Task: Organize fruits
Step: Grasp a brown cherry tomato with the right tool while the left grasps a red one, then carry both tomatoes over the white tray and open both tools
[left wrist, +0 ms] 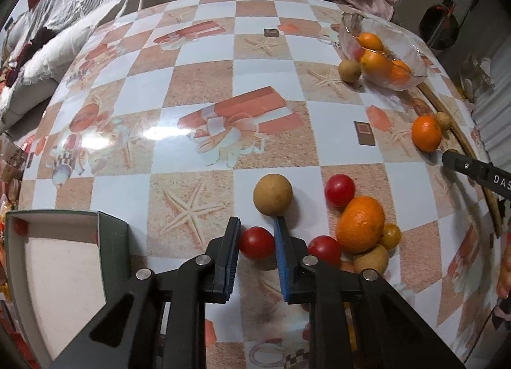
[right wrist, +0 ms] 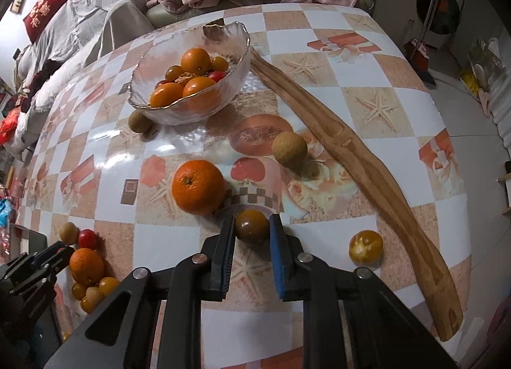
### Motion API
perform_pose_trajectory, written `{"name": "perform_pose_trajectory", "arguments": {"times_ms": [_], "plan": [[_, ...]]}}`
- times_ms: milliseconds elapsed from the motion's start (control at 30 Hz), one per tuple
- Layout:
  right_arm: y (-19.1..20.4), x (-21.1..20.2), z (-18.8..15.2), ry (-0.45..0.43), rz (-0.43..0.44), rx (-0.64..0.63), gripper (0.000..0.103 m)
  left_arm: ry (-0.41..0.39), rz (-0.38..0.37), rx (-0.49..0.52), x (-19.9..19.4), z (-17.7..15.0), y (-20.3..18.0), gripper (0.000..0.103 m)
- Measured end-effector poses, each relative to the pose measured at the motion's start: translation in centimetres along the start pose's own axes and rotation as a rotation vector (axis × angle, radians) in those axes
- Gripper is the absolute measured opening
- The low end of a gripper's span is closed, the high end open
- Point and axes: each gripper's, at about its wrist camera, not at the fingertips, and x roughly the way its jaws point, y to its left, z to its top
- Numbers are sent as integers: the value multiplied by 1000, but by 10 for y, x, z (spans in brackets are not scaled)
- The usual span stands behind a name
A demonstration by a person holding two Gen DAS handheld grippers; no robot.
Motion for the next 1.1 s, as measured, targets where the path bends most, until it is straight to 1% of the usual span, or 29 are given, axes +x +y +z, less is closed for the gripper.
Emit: {"name": "perform_pose_trajectory", "arguments": {"times_ms": [167, 367, 633, 833, 1100], "plan": [[8, -11, -4, -1, 24, -6, 23, 1, -17, -13, -9, -4, 1, 23], [21, -23, -11, 9, 54, -16, 23, -21, -36, -25, -29, -5, 6, 23], [48, -40, -19, 14, 87, -53, 23, -50, -42, -52, -55, -9, 22, 23], [83, -54, -23, 6, 121, -107, 23, -72, -14, -84, -74, -17, 49, 23], [151, -60, -31, 14, 183, -206, 23, -85, 28, -164, -91, -38, 103, 23]]}}
